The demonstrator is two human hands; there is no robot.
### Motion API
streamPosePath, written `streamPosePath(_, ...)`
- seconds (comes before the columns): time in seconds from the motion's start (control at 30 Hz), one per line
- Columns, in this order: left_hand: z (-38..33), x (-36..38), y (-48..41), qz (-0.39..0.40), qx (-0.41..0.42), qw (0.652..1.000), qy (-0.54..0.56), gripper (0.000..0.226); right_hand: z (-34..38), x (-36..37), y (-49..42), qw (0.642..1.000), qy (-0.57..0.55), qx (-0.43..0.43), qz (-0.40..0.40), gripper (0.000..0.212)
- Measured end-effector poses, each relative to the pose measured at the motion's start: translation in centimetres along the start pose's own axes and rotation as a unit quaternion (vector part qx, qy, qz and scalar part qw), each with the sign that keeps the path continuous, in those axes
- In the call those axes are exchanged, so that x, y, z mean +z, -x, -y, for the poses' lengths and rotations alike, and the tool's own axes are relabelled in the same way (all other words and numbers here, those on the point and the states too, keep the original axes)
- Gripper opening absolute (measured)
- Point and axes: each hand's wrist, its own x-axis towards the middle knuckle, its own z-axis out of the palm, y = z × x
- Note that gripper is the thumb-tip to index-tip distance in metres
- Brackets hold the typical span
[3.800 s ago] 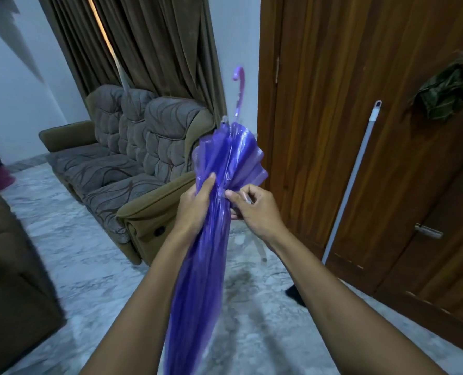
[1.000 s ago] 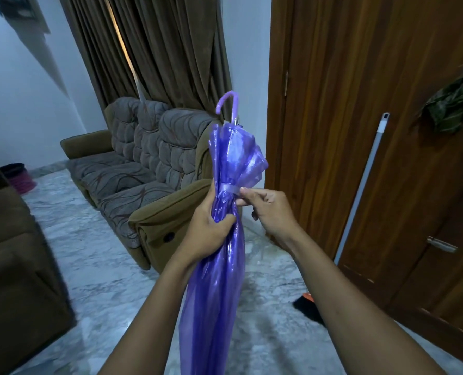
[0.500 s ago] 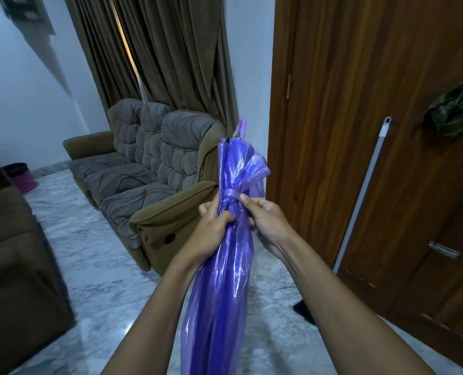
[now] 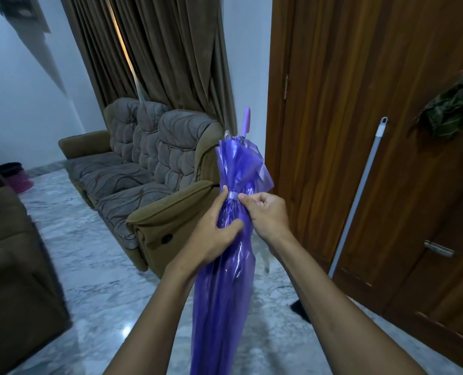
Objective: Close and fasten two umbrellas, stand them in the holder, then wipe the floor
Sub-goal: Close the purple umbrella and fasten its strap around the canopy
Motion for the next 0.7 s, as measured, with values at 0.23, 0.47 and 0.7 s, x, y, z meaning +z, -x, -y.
streamPosePath(0.23,-0.6,-1.1,-0.6,0.025,0.023,0.999,-0.017,0.092,0.6,-0.8,-0.4,0.995,-0.068,-0.011,0.077,0.016)
streamPosePath(0.47,-1.1,-0.7,-0.8,-0.091,0.074,0.991,0.060,0.078,0.7,-0.3,-1.0,0.973,-0.193,-0.018,0.127,0.013)
streamPosePath(0.7,-0.4,-0.6,-0.6,-0.071,0.035,0.986,0.148,0.071,-0.4,0.2,-0.9,0.972,-0.203,0.052,0.101,0.011)
